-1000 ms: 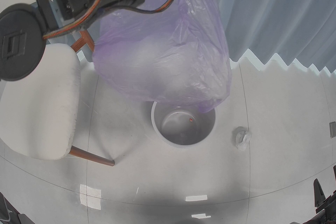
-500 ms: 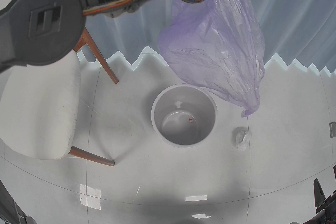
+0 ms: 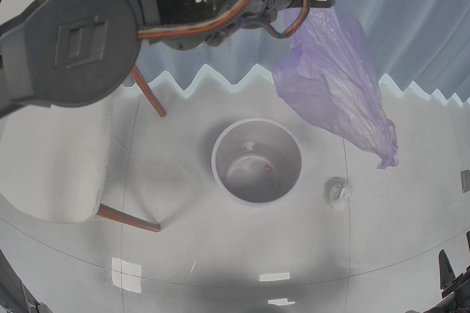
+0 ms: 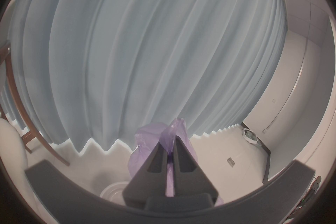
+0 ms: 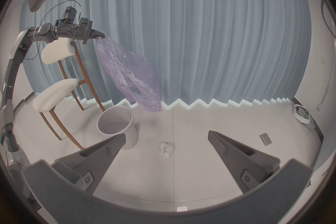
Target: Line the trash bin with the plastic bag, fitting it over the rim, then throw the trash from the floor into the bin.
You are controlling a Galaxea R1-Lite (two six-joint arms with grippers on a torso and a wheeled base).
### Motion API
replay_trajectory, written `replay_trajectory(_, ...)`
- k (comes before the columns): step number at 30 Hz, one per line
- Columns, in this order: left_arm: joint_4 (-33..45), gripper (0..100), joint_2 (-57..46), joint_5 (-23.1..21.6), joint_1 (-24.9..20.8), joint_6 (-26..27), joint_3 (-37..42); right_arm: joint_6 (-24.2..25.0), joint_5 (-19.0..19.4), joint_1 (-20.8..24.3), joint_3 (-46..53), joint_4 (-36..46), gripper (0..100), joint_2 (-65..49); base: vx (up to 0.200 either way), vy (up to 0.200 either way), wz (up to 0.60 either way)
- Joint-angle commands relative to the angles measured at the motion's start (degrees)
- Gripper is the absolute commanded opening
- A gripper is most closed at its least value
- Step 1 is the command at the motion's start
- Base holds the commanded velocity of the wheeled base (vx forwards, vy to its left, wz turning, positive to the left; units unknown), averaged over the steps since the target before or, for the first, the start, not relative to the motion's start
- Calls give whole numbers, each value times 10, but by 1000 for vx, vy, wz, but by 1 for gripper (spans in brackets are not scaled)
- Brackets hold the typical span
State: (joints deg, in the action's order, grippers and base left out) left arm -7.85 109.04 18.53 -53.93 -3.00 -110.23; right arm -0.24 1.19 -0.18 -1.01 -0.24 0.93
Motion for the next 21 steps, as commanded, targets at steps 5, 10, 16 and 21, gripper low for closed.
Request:
replay_trajectory(5, 16, 0, -32, 24, -19, -3, 38, 0, 0, 0, 10, 0, 100, -8, 0, 0, 0)
replay_trajectory(10, 16, 0, -48, 36, -19, -3, 76, 0, 0, 0, 10, 0, 100, -8, 0, 0, 0)
replay_trajectory(16, 16, 0, -56, 39, -8, -3, 105, 0, 0, 0, 10, 0, 100, -8, 0, 0, 0)
replay_trajectory(21, 15, 0, -52, 39, 3, -3, 112, 0, 0, 0, 10, 0, 100, -8, 0, 0, 0)
